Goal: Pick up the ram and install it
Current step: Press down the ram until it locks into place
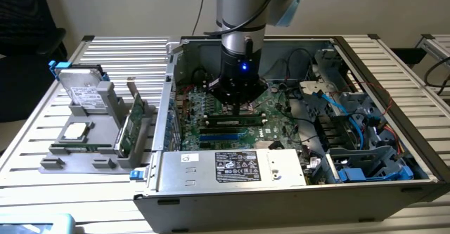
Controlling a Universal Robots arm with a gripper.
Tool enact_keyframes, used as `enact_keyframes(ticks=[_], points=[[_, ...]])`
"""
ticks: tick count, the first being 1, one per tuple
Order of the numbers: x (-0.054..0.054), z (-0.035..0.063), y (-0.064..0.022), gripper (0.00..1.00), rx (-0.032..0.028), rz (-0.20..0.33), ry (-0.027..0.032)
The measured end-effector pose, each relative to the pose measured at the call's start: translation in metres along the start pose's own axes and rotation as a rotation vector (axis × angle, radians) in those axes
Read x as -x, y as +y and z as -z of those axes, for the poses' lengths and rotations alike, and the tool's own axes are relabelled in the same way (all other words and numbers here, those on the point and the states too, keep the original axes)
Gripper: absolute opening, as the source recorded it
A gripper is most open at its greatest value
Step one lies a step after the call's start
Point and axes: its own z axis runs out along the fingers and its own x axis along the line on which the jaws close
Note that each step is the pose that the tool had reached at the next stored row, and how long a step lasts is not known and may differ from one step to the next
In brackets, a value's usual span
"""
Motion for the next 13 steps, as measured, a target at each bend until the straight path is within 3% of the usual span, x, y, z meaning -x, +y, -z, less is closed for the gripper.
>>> enact_keyframes(ticks=[5,13], points=[[0.0013,0.0001,-0.0001,0.11,-0.0071,-0.02,0.0001],[0.0014,0.0001,-0.0001,0.11,-0.0072,-0.019,0.0009]])
